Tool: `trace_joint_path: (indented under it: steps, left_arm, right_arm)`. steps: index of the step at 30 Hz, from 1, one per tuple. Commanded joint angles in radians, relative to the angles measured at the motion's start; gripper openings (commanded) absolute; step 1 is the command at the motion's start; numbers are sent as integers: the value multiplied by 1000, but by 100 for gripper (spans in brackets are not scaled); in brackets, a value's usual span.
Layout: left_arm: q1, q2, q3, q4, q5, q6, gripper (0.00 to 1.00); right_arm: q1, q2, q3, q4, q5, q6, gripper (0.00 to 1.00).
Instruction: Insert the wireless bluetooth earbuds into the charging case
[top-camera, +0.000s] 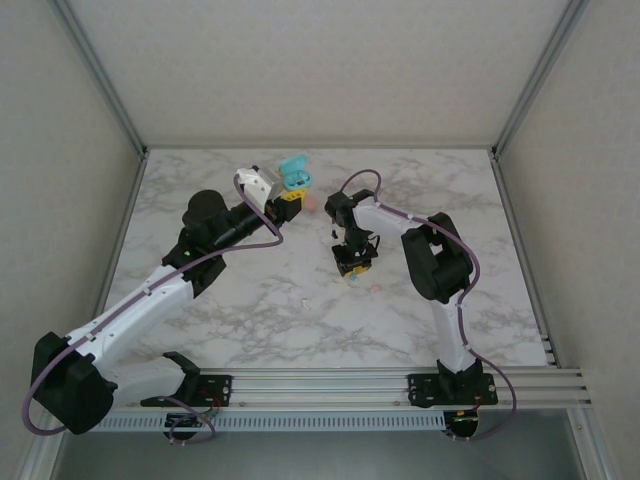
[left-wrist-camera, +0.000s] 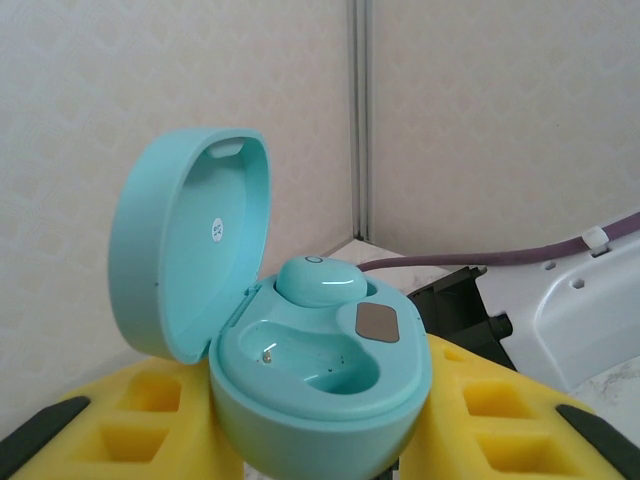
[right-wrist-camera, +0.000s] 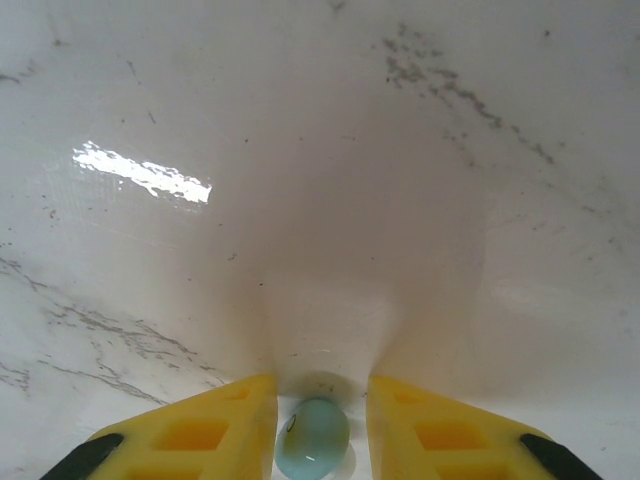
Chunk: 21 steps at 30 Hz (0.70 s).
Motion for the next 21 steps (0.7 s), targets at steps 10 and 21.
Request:
trace_joint_path:
  steps: [10, 21]
  left_arm:
    - [-2, 6, 9, 15, 10, 2, 24]
    - [-2, 3, 9, 16, 11, 0, 24]
  right_arm:
    - [29, 13, -8, -40, 3, 91, 27]
    - [32, -4, -6, -38, 14, 102, 28]
